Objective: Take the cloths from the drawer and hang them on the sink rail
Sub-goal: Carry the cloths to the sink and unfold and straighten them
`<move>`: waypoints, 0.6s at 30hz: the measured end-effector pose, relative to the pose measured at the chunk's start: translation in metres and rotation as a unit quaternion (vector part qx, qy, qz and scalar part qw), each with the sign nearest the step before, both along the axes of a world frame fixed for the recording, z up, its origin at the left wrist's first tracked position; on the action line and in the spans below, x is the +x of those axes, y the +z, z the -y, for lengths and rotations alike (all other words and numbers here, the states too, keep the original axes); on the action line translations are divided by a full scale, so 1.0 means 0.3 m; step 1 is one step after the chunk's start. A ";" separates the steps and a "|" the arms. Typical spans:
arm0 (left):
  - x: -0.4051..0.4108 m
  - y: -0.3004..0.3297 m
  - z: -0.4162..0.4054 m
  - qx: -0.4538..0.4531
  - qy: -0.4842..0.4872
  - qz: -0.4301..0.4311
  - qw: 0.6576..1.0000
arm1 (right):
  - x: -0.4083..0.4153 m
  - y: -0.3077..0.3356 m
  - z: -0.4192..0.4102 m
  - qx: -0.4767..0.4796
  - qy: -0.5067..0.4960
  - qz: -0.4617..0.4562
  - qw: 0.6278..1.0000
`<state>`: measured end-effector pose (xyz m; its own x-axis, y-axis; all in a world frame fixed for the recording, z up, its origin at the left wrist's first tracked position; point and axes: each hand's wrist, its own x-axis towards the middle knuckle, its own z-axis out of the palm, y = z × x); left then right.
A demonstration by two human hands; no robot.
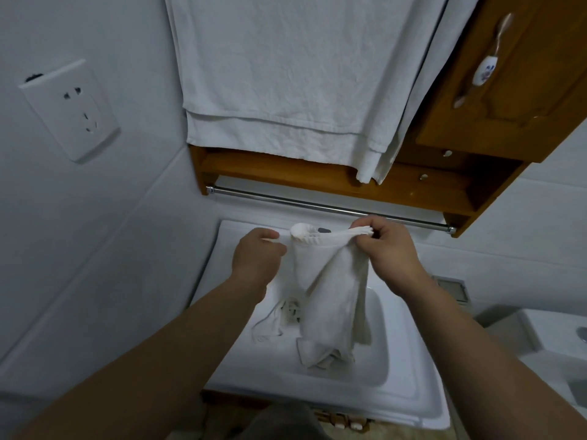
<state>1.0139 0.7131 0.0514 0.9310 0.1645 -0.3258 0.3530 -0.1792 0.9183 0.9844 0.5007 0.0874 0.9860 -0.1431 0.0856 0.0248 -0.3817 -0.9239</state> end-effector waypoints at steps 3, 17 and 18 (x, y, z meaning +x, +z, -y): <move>-0.002 -0.014 -0.009 0.117 -0.066 0.058 0.989 | -0.004 0.016 0.020 0.015 0.050 0.011 0.999; -0.033 -0.029 -0.001 0.207 -0.283 0.109 0.930 | 0.014 0.017 0.086 -0.050 0.103 0.010 0.993; -0.032 -0.030 -0.004 0.245 -0.282 0.132 0.918 | 0.015 0.012 0.091 -0.078 0.094 0.008 0.993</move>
